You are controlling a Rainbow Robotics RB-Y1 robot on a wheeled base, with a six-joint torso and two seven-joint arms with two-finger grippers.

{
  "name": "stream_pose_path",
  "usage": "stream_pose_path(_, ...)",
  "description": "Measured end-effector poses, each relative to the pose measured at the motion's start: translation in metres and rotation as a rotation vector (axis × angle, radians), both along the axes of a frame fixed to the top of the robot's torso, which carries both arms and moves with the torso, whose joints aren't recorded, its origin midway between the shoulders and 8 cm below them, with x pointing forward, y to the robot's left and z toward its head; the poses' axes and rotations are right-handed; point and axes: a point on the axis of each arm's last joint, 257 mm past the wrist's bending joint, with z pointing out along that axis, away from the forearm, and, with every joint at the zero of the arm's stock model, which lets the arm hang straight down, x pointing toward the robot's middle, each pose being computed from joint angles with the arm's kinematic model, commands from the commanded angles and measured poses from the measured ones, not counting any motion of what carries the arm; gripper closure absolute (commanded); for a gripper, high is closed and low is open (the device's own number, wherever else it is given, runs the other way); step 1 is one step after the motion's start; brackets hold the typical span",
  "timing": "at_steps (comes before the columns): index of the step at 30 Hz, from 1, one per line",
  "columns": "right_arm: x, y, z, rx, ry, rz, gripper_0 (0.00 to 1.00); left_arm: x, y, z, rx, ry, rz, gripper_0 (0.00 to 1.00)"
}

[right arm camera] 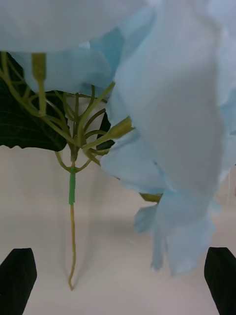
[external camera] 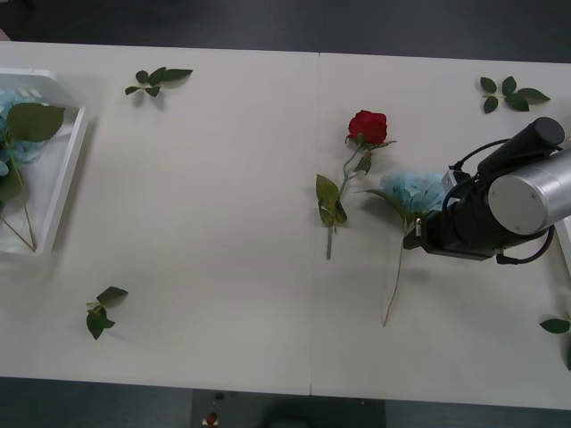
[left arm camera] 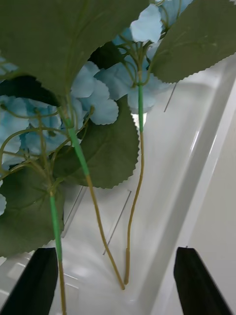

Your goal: Put the red flowers into the right box and the blue flowers into the left box

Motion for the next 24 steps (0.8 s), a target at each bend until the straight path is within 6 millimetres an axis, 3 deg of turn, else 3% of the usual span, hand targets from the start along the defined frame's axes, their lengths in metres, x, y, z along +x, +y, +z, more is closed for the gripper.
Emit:
stream_pose_path(5,0.001,0.007,-0.012,0.003,0.011,-0.001,0.00,-0.007,0.000,-0.006,0.018,0.011,-0.016,0.03)
stream_pose_path(8,0.007,0.014,-0.019,-0.036,-0.016,0.015,0.00,-0.002,-0.016,0.012,0.022,-0.029,-0.058,0.00)
stream_pose_path(16,0.012,0.031,-0.033,-0.088,-0.020,0.037,0.00,0.010,-0.101,0.104,-0.107,-0.220,-0.222,0.00)
stream_pose_path(22,0.022,0.042,-0.044,-0.096,-0.036,0.034,0.00,0.002,-0.166,0.140,-0.054,-0.298,-0.466,0.00)
stream_pose_path(23,0.022,0.043,-0.045,-0.100,-0.036,0.038,0.08,0.000,-0.175,0.144,-0.029,-0.312,-0.510,0.00)
stream_pose_path(24,0.022,0.044,-0.046,-0.103,-0.035,0.042,0.28,-0.003,-0.186,0.148,-0.018,-0.326,-0.550,0.00)
